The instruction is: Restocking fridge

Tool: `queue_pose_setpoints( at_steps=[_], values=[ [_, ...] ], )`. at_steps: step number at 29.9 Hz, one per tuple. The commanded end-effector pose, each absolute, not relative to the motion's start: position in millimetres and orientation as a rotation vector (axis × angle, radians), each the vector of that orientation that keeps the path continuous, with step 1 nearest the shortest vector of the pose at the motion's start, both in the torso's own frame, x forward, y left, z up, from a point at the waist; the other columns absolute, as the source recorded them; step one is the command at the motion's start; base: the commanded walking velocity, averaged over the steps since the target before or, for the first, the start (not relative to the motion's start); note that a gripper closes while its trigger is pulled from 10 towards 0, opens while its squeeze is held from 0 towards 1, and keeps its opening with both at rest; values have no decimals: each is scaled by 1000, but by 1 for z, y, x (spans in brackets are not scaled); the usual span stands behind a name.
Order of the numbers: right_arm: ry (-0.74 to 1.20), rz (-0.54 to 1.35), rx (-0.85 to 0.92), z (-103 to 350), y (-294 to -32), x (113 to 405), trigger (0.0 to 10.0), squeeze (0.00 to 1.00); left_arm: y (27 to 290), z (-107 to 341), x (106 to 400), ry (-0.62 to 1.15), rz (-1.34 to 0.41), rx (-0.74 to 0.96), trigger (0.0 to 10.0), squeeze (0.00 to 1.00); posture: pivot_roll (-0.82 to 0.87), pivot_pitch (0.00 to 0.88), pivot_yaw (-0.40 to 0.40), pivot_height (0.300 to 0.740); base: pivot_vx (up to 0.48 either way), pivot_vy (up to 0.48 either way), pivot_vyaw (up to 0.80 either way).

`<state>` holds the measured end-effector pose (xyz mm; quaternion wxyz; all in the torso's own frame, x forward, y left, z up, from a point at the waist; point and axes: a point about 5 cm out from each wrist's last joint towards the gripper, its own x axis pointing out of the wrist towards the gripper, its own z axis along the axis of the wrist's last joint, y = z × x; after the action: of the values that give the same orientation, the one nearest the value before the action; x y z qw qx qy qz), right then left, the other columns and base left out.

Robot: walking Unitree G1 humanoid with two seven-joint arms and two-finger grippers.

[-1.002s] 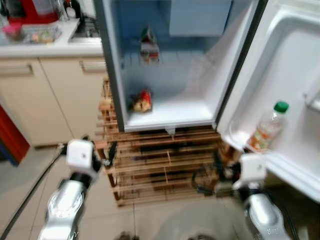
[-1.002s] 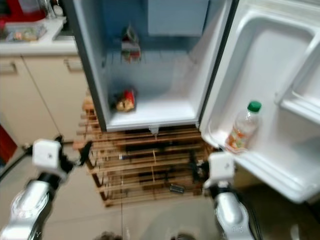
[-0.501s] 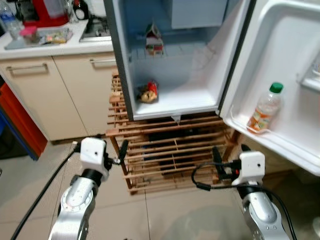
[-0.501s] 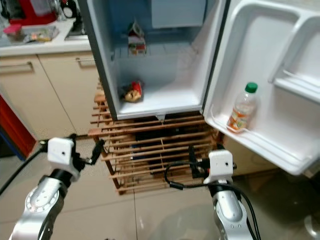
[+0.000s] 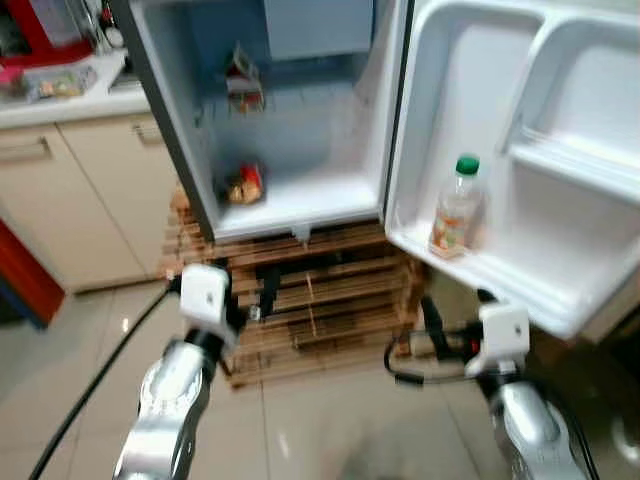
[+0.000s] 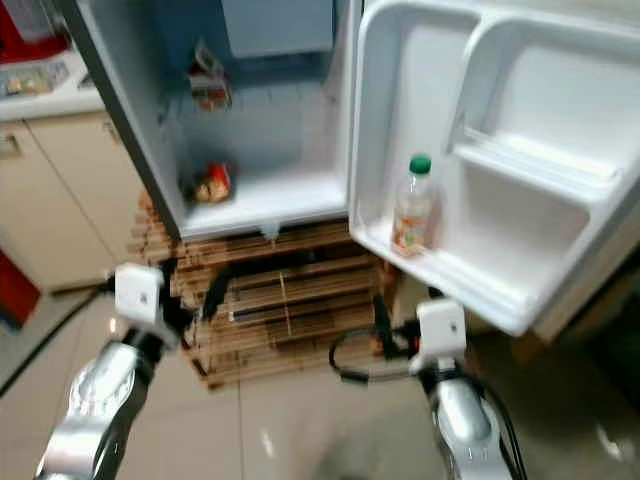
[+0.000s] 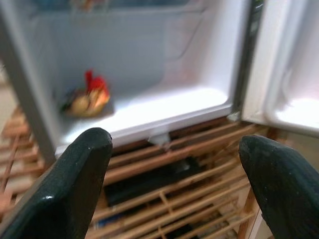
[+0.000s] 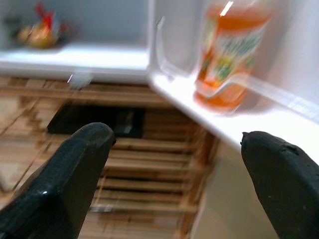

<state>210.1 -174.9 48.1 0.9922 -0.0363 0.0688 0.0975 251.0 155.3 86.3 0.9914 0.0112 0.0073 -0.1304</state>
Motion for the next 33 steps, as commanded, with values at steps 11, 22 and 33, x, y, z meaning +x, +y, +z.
queue_pose_setpoints(
  at_steps=[11, 22, 33],
  values=[
    [874, -61, -206, -65, -256, 124, 10000, 0, 166, 62, 252, 107, -254, 34, 10000, 0, -251, 0, 76, 740, 0, -218, 0],
    [1108, -419, -401, -60, -337, 101, 10000, 0, 167, 41, 243, 158, -278, 29, 10000, 0, -263, 0, 75, 740, 0, -347, 0],
    [918, -707, -486, -8, -400, 125, 10000, 0, 192, -12, 223, 483, -195, 117, 10000, 0, -268, 0, 75, 740, 0, 0, 0]
  ],
)
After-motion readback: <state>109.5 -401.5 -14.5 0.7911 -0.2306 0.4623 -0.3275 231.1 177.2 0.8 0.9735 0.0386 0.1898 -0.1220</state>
